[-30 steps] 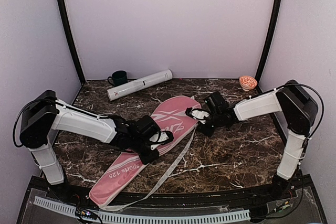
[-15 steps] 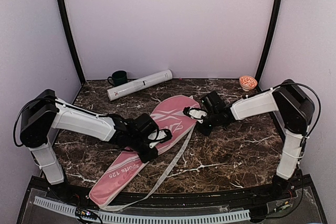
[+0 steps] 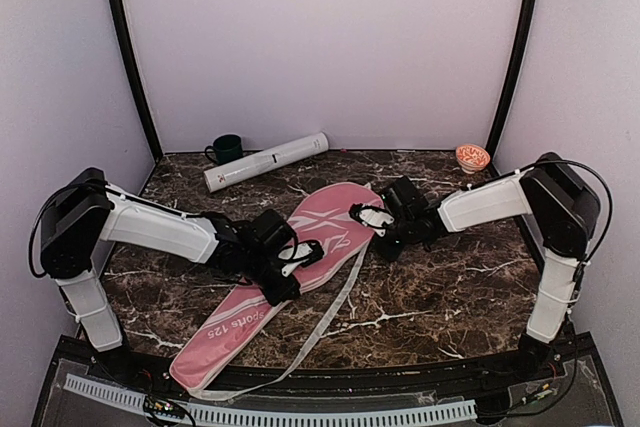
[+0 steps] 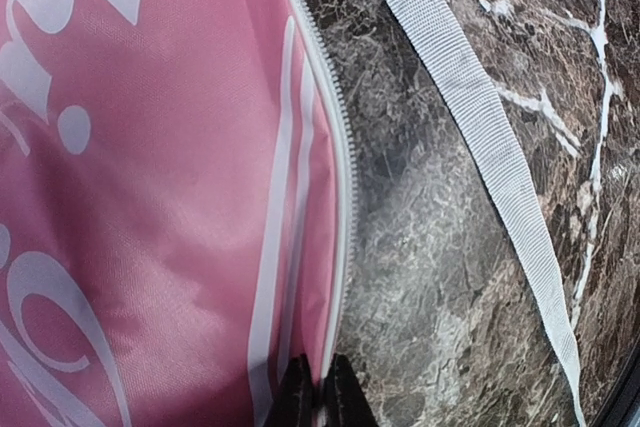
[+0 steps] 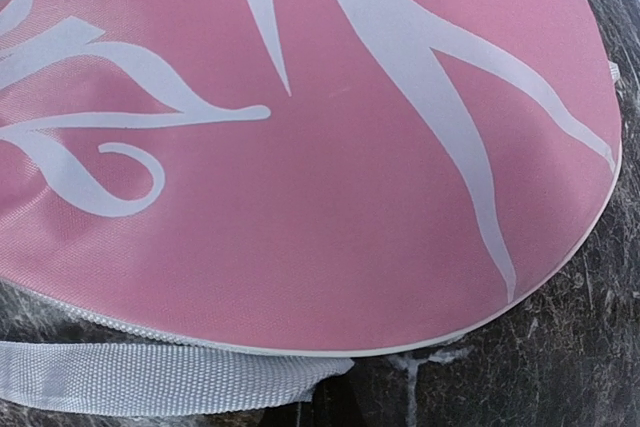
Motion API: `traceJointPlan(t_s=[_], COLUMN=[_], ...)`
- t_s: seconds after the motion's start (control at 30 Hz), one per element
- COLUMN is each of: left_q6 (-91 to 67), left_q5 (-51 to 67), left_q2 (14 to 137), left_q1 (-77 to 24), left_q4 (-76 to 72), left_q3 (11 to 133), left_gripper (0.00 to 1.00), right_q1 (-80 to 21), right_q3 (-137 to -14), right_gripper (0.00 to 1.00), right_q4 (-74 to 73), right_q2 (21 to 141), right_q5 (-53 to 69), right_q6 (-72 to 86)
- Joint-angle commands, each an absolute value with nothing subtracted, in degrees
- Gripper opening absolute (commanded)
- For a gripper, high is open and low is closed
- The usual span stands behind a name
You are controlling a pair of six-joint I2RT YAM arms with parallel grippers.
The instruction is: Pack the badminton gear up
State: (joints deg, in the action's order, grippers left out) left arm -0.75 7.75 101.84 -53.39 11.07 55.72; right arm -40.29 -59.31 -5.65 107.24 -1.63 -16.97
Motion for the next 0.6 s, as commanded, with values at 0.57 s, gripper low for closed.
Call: traceJointPlan(t_s=[0.57], left_q6=[-2.6], left_q5=[11.3], left_q2=[105.3], left_q1=[-53.0], left_q4=[9.5], left_q3=[56.3], left_gripper=[0.00], right_q1=[-43.9], right_q3=[-51.3], right_gripper=[0.13], right_q4=[3.3], right_q2=[106.5], right_q5=[1.6], right_q6=[0.4])
